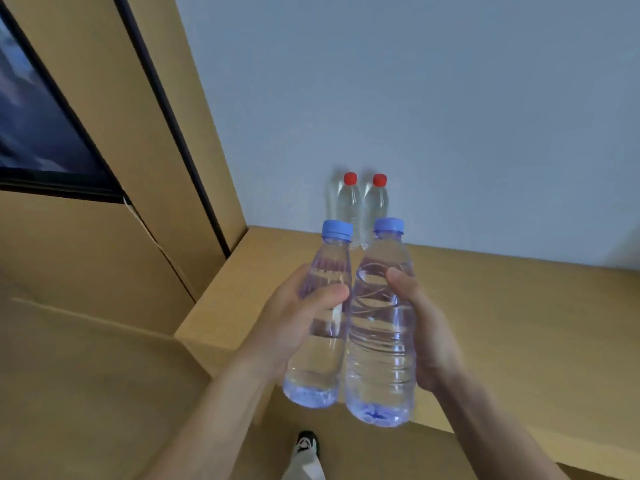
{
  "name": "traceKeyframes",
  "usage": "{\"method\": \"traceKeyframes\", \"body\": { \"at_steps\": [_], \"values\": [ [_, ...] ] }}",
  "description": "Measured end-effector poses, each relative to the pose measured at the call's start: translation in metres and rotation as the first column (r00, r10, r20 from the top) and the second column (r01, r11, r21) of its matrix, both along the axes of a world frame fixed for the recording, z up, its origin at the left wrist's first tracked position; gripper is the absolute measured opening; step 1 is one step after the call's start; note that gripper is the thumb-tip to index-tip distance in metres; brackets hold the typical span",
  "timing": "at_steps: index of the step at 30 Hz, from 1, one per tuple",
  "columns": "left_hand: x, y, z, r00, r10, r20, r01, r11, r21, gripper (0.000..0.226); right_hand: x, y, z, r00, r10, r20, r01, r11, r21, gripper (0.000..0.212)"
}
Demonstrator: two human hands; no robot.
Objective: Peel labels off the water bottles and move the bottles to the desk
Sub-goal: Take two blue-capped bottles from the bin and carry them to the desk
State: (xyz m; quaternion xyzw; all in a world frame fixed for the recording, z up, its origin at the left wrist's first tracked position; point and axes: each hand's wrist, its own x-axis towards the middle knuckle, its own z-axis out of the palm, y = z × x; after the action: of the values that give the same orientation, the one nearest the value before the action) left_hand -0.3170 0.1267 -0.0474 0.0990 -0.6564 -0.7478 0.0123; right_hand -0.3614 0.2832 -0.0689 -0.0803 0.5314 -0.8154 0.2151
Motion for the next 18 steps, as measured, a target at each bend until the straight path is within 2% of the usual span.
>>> {"method": "traceKeyframes", "body": {
  "at_steps": [2, 8, 13, 18],
  "values": [
    [-0.031, -0.006, -0.006, 1.0, -0.026, -0.015, 0.025, 0.995, -0.093, 0.038, -0.023, -0.004, -0.002, 0.993, -0.111, -0.046, 0.116, 0.986, 0.123, 0.04],
    [-0.128, -0.048, -0.023, 0.991, -0.132, 0.008, 0.127, 0.933, -0.338, 0.026, -0.097, -0.045, -0.014, 0.917, -0.355, -0.181, 0.398, 0.837, 0.375, 0.035],
    [-0.199, -0.076, -0.049, 0.983, -0.162, 0.087, 0.183, 0.835, -0.52, 0.044, -0.154, -0.068, -0.036, 0.899, -0.388, -0.205, 0.427, 0.663, 0.615, 0.033],
    [-0.26, -0.09, -0.079, 0.982, -0.13, 0.134, 0.183, 0.821, -0.54, 0.033, -0.202, -0.078, -0.065, 0.907, -0.369, -0.201, 0.39, 0.56, 0.731, 0.063]
  ]
}}
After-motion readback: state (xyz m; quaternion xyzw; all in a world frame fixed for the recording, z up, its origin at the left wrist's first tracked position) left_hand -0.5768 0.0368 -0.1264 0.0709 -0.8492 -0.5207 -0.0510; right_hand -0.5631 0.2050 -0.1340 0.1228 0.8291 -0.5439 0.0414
